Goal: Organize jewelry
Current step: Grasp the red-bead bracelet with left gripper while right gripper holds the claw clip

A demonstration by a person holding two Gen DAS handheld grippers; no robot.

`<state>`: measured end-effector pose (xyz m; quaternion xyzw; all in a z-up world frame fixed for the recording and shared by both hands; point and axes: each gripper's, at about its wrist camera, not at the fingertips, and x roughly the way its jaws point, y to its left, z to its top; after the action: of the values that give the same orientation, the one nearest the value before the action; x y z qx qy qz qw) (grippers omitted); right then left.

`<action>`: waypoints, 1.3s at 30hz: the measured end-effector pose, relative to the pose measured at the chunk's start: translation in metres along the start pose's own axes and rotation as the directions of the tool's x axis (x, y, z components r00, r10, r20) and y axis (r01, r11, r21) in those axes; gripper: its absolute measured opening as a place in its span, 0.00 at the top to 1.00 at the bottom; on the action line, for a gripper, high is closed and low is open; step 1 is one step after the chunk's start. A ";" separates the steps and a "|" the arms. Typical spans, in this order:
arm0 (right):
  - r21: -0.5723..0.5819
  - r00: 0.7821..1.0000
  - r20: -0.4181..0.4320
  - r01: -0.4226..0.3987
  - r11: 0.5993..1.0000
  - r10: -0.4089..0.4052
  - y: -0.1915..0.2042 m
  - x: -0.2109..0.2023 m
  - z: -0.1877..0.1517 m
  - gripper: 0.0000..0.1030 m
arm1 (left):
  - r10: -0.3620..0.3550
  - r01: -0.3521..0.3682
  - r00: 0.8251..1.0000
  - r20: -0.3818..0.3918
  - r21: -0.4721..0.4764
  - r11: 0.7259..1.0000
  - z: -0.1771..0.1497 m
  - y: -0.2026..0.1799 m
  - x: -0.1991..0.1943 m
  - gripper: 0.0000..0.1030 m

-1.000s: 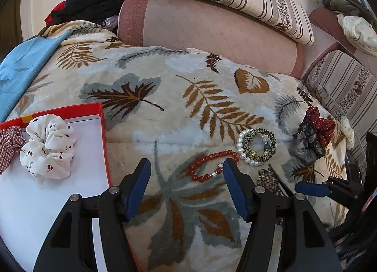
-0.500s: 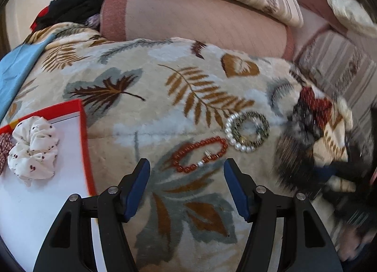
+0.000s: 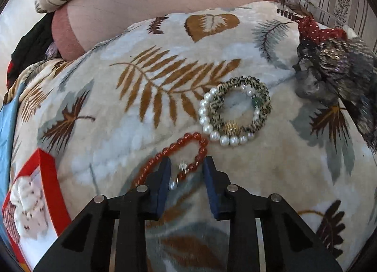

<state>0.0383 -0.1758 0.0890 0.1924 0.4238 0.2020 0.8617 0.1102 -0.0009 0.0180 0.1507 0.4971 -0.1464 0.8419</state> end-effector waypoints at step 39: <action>-0.072 1.000 -0.014 0.001 0.997 -0.002 0.030 0.025 -0.017 0.66 | -0.086 0.205 0.912 0.402 -0.265 0.942 -0.063 0.042 -0.112 0.93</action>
<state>0.0333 -0.1354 0.0782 0.1594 0.4226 0.2180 0.8652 0.0250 0.0733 0.0917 -0.0487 0.3484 -0.1586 0.9225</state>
